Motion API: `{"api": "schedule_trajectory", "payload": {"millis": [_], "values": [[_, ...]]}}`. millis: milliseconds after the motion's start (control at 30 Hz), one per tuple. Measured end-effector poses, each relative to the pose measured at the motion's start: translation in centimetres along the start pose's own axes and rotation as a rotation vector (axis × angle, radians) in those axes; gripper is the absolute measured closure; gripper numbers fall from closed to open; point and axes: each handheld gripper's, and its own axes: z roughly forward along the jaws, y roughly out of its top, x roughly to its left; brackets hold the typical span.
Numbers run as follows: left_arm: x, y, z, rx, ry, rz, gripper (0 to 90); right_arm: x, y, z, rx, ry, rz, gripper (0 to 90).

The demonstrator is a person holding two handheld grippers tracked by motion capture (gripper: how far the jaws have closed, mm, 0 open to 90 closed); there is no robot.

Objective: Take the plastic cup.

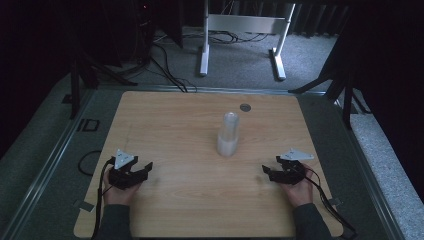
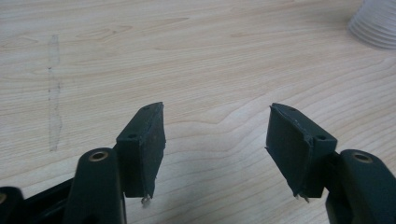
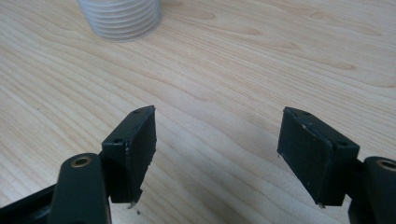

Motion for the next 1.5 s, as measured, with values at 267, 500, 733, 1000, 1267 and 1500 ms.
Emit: {"api": "schedule_trajectory", "payload": {"millis": [267, 500, 733, 1000, 1267, 1500], "values": [[-0.6, 0.1, 0.1, -0.015, -0.001, 0.056, 36.6, 0.8, 0.4, -0.1, 0.017, 0.007, -0.054, 26.5], [-0.8, 0.4, 0.2, -0.01, -0.015, 0.056, 36.6, 1.1, 0.6, -0.3, 0.019, -0.004, -0.078, 28.0], [-1.4, 1.4, -0.1, -0.031, -0.066, 0.07, 36.6, 1.1, 1.4, -1.2, 0.026, 0.0, -0.098, 34.7], [-1.9, 2.9, 0.1, -0.035, -0.101, 0.082, 36.5, 1.3, 2.9, -1.6, 0.025, 0.034, -0.118, 38.6], [-3.0, 4.8, 0.6, -0.053, -0.148, 0.136, 35.6, 1.7, 4.7, -2.5, -0.023, 0.052, -0.147, 43.0], [-4.4, 6.4, 1.6, -0.056, -0.168, 0.183, 35.9, 2.1, 6.0, -2.9, -0.034, 0.043, -0.195, 42.1]]}}
